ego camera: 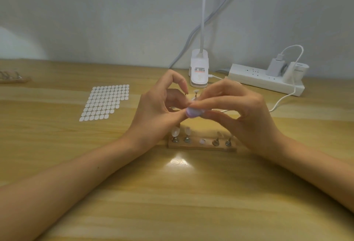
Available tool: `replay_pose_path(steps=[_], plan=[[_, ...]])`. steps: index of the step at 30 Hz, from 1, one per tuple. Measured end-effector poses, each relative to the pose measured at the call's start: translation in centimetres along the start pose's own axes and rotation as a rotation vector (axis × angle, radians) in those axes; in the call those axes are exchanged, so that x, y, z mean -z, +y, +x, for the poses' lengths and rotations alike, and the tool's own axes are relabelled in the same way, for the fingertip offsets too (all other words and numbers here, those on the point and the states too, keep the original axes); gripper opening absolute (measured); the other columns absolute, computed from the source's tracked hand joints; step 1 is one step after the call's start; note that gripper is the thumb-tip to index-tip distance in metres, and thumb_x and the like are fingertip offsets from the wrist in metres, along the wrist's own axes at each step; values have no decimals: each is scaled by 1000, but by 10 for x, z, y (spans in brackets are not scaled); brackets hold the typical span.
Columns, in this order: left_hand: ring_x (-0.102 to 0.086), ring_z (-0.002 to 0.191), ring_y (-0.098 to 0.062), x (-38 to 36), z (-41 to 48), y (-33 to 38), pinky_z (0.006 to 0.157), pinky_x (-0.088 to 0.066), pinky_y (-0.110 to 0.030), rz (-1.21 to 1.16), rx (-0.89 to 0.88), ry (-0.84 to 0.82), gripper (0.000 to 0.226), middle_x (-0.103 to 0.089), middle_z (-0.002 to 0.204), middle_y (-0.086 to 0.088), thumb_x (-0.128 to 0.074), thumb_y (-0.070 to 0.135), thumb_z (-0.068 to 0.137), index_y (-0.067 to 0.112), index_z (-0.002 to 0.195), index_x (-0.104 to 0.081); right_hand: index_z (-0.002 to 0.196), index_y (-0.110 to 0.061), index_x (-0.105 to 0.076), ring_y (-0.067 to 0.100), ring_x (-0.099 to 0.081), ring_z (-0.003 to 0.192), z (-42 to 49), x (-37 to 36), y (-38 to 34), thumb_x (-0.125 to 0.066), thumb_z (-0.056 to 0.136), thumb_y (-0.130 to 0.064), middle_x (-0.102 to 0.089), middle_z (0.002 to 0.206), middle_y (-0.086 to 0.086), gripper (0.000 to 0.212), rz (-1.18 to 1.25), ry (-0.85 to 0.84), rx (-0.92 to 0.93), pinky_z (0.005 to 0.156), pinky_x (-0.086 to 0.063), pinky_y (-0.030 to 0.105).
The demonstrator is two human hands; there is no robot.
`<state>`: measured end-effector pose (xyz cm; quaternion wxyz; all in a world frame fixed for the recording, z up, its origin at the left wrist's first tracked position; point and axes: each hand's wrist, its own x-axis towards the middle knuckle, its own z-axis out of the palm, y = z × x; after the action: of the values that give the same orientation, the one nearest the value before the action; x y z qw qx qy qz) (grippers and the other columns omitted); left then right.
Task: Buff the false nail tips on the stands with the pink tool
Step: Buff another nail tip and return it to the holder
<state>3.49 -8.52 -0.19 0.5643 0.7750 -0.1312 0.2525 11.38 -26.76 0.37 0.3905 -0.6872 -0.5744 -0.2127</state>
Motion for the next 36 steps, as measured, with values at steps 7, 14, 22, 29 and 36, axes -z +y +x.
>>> replay_pose_path(steps=[7,14,22,29,36], plan=[[-73,70,-11,1,0,-4,59,-50,-16,-7,3,-11,38,-74,74,-1,-83,15,78,20,95,-49,112,-8,-71,19,-65,93,-1,-1,1,-72,85,-10,-67,98,13,27,1,3,-1,80,-55,29],[-76,74,-14,1,1,-4,64,-53,-17,10,-15,-24,39,-76,75,1,-83,14,79,22,95,-49,114,-8,-70,18,-66,93,-1,3,4,-69,87,-14,-68,100,13,28,5,15,-44,79,-56,32],[-73,65,-10,0,1,-1,54,-48,-16,-51,19,-24,37,-74,73,-1,-80,27,77,22,94,-48,113,-11,-70,20,-66,92,-1,-2,1,-70,87,-15,-67,98,13,26,25,3,-5,81,-55,31],[-75,72,-16,1,1,-2,57,-54,-23,-43,29,-23,38,-74,74,-3,-81,23,76,18,94,-48,112,-8,-72,21,-66,92,-1,-1,3,-71,87,-12,-67,98,12,25,1,-8,29,80,-55,32],[-74,67,-14,0,1,-3,53,-49,-19,-81,54,-36,36,-73,72,-1,-80,10,81,18,94,-47,114,-11,-69,21,-66,93,-1,0,3,-70,87,-12,-67,99,13,27,5,4,10,81,-55,32]])
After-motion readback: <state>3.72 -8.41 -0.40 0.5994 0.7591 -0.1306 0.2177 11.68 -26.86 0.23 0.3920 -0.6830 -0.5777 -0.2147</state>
